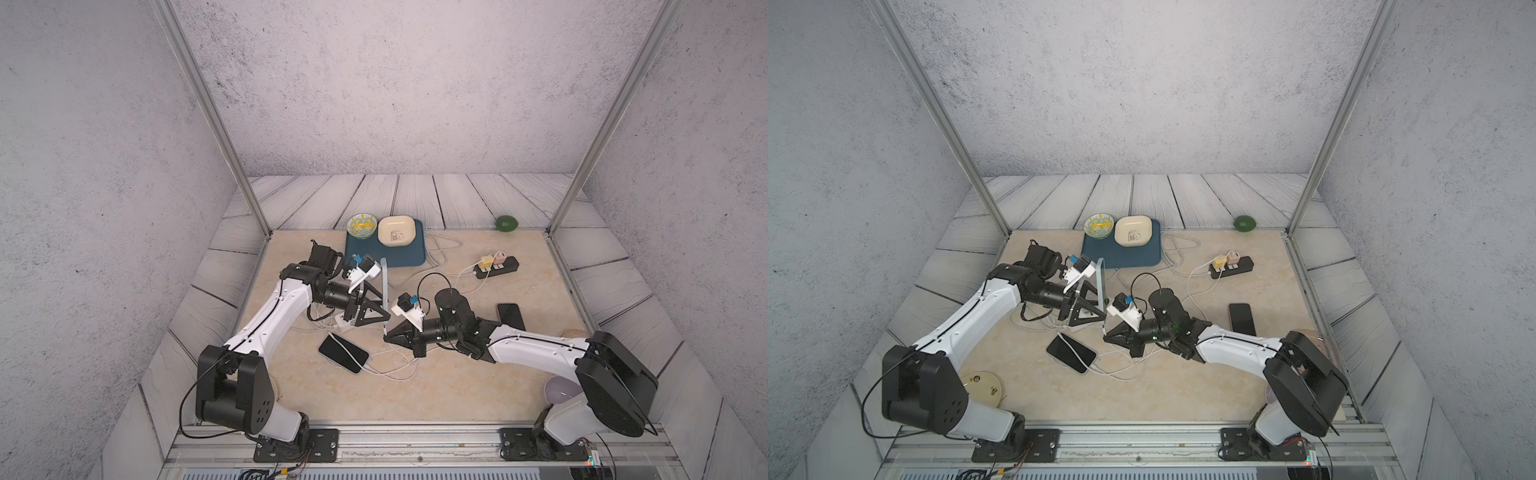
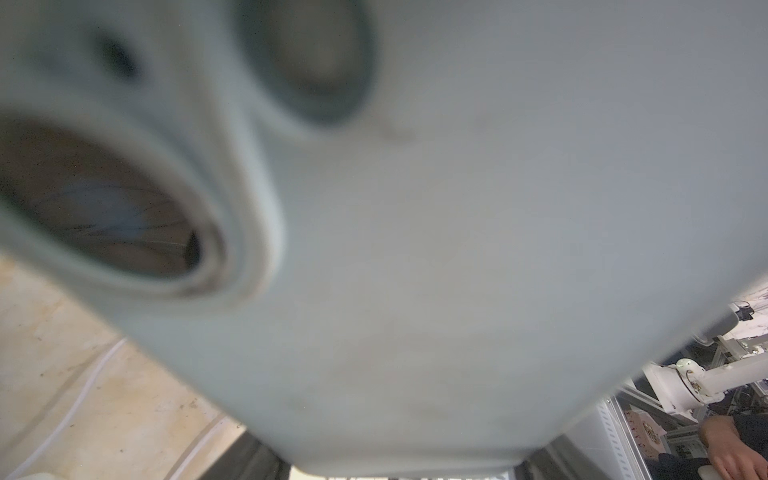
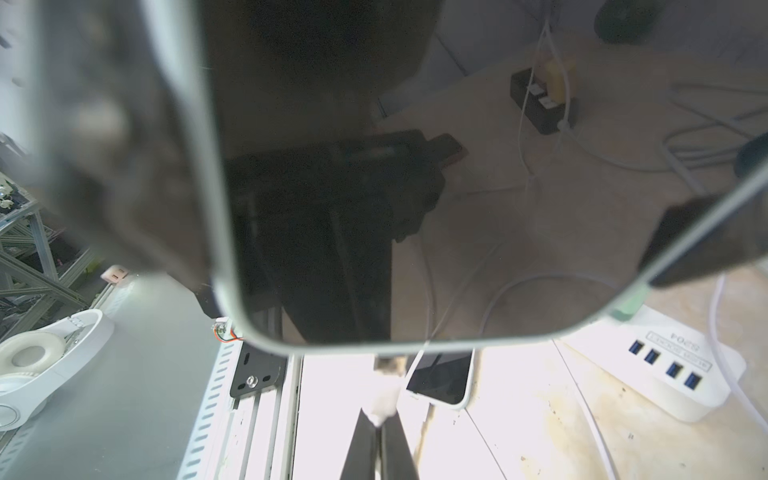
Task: Unplug the charging cable from the phone
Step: Remove the charging cable from the phone.
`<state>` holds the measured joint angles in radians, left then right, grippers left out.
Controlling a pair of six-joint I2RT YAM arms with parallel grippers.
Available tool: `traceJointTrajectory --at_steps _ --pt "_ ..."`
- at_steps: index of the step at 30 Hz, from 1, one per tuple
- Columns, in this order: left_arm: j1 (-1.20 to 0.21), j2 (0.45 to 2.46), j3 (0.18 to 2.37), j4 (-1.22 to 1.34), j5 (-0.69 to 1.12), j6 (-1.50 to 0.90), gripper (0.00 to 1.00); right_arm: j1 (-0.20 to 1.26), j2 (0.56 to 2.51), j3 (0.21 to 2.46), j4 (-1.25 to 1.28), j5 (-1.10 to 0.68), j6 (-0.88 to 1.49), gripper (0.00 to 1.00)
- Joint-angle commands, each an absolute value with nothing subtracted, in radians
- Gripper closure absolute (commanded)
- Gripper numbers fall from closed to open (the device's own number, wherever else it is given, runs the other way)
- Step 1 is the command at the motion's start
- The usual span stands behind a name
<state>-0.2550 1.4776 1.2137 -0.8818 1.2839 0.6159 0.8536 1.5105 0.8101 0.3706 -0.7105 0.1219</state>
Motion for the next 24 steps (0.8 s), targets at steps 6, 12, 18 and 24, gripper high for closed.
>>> traceJointTrajectory --at_steps 6,12,18,24 --pt "-0.247 1.454 1.217 -0.873 1.335 0.619 0.90 0.855 1.502 0.839 0.299 -0.678 0.117 0.73" --pt "-0.247 1.455 1.215 -0.880 1.334 0.628 0.90 0.840 1.470 0.867 0.252 -0.674 0.127 0.51" --pt "-0.247 1.458 1.216 -0.896 1.336 0.645 0.90 0.806 1.433 0.909 0.148 -0.695 0.117 0.32" --pt "-0.247 1.460 1.219 -0.920 1.338 0.674 0.90 0.759 1.383 0.928 0.112 -0.758 0.144 0.15"
